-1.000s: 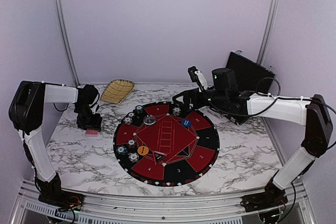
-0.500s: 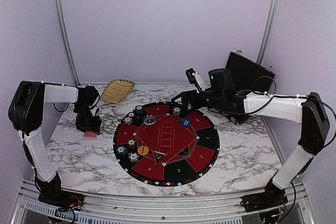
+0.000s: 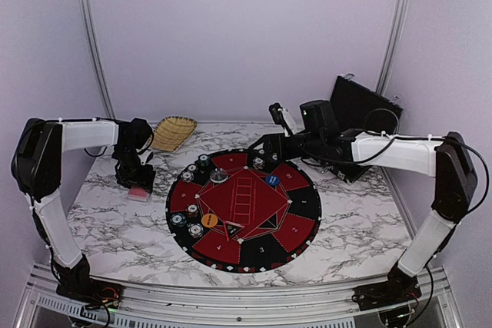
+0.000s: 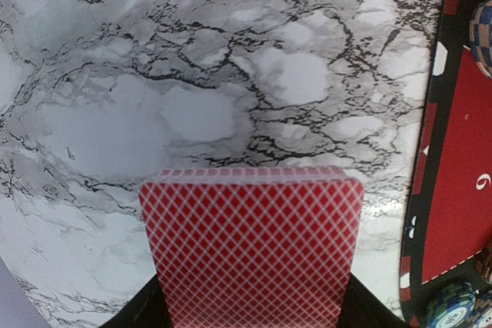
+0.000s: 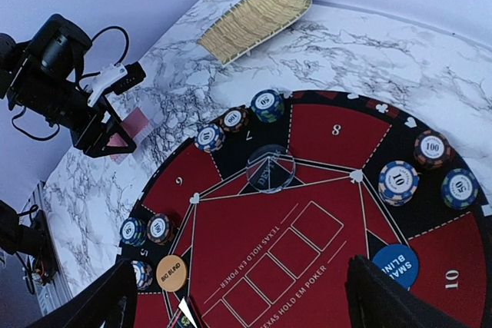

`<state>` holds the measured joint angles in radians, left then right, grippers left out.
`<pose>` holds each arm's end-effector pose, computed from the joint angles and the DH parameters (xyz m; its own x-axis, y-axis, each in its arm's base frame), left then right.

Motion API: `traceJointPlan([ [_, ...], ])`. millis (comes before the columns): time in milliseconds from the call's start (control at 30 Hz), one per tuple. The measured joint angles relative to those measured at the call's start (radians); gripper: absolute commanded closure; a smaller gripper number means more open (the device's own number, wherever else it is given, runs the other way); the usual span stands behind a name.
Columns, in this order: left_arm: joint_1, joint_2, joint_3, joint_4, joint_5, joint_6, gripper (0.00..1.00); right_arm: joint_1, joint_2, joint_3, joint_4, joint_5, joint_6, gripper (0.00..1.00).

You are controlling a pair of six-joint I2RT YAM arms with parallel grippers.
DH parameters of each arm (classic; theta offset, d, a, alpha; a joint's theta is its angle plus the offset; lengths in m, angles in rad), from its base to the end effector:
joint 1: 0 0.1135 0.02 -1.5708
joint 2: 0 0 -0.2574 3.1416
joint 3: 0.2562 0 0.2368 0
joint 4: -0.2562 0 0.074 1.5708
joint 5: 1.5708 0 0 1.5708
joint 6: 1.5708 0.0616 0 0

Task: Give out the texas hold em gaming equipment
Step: Pick up the face-down deck piles from the center of the board, then pick up the poker card from the face-down deck piles.

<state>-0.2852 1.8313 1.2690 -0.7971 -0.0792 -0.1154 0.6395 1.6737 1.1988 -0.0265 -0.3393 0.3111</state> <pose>0.3281 -0.0911 0.1585 -0.9625 0.1626 -0.2173 0.1548 0.9865 0.0527 0.3035 0.2512 0.2547 -0.6111 -0.0948 -0.7858 -0.6406 0.6423 0.4207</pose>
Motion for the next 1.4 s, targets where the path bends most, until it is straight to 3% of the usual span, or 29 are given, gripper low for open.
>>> traceJointPlan([
  [300, -0.052, -0.003, 0.055, -0.042, 0.005, 0.000, 0.50, 0.000, 0.026, 0.028, -0.036, -0.023, 0.012, 0.10],
  [767, -0.236, -0.005, 0.242, -0.128, 0.034, -0.008, 0.50, -0.006, 0.046, 0.032, -0.033, -0.105, 0.081, 0.17],
  [1400, -0.428, 0.077, 0.419, -0.214, 0.037, -0.004, 0.50, -0.040, 0.112, -0.017, 0.080, -0.266, 0.264, 0.28],
])
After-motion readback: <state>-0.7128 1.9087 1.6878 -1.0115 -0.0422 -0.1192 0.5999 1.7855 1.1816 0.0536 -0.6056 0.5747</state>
